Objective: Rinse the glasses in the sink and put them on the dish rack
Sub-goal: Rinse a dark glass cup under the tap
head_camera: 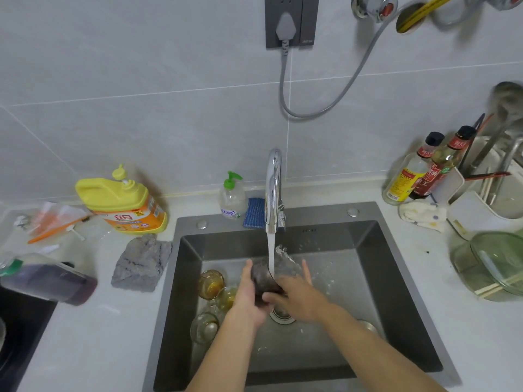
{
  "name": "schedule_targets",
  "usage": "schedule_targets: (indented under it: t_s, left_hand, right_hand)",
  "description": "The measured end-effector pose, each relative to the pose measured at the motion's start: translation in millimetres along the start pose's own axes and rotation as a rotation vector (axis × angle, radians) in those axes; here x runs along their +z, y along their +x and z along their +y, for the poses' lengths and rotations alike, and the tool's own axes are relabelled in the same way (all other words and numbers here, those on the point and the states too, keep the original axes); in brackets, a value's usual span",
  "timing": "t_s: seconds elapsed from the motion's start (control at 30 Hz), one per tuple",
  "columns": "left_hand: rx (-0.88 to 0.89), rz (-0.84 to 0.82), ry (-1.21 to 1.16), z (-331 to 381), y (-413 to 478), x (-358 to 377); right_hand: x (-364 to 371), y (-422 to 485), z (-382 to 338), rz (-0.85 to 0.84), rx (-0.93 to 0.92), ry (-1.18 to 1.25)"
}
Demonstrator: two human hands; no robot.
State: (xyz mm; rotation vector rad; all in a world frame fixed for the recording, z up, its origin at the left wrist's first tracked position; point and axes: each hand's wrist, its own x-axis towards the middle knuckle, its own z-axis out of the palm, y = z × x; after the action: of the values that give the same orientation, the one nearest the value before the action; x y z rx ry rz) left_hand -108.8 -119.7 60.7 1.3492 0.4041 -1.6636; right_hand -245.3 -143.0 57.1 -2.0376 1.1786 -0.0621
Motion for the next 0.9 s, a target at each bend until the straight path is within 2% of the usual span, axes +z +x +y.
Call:
schedule_targets:
  t_s: [0.13,0.2,0.3,0.4,0.47,0.53,0.6,0.67,0.73,0.8,0.9]
  left_hand:
    - [0.061,-0.013,0.094,-11,1,-3]
    - [0.066,-0.008,0.096,-15,2,-5]
    - [0.026,0.024,-0.015,-14,1,-2]
    - [-0.018,0.018,-0.112,-11,-8,2]
    - [-0.038,0.008,0.000,-10,-12,2]
    - [0.020,0.089,0.247,-11,-8,3]
    - [0.146,0.180,0.473,-13,-4,7]
    - [0.278,0.157,0.600,-15,-4,12]
    - [0.311,0.101,0.642,-15,0,16]
    - [0.252,0.065,0.543,-17,12,13]
    - [0.057,-0.066,0.189,-19,16,14]
  right_hand:
    - [0,13,-10,0.062,0.119,0.361]
    - [0,18,-10,0.143,0.198,0.458]
    - [4,18,-4,0.374,0.242,0.534]
    - [14,11,-2,0.368,0.273,0.696]
    - [20,12,-6,0.356,0.315,1.047]
    - [18,16,-12,0.374,0.374,1.199]
    - [16,21,-15,0.345,0.425,1.039]
    - [17,22,-19,0.312,0.449,0.727]
    - [18,18,-22,0.288,0.440,0.616]
    - [19,14,-25,0.282,0.436,0.594]
    - [18,8,-21,0.238,0.425,0.565]
